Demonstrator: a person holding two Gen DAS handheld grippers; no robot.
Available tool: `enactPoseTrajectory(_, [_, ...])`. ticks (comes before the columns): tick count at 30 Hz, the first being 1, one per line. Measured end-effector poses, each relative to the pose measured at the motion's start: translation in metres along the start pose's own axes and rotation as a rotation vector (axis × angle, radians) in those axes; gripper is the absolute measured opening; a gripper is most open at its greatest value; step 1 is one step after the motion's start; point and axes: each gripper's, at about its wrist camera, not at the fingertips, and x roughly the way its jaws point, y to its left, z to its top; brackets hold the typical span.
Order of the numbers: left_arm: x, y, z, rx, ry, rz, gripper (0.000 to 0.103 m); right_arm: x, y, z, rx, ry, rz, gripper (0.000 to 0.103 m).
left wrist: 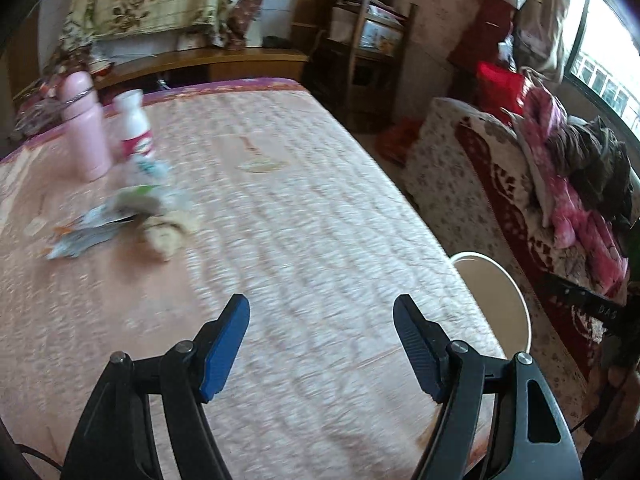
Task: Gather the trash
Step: 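Move both open grippers back over the bed toward the remaining trash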
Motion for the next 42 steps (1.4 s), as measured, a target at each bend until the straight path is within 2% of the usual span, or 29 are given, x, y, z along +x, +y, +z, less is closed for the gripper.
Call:
enactPoseTrajectory(9, [-0.035,0.053,-0.019,-0.017,-0.041,0.08,0.075,0.005,0.064,0.001,-0.101,-0.001,0.025,0.063])
enactPoseTrajectory(20, [-0.06,0.115,-0.038,-0.107,-0.073,0.156,0.075,0.033,0.135,-0.01,-0.217,0.035,0.079,0.063])
enactPoseTrajectory(25, [-0.065,0.135,-0.048,-0.142,-0.082,0.166,0.075,0.041,0.157,-0.014,-0.25,0.043,0.099,0.063])
enactPoseTrajectory(33, [-0.062,0.16,-0.062,-0.199,-0.035,0.154,0.075,0.052,0.18,-0.021,-0.28,0.069,0.123,0.063])
enactPoseTrajectory(42, [-0.056,0.185,-0.069,-0.247,-0.005,0.194,0.075,0.077,0.206,-0.033,-0.316,0.122,0.157,0.063])
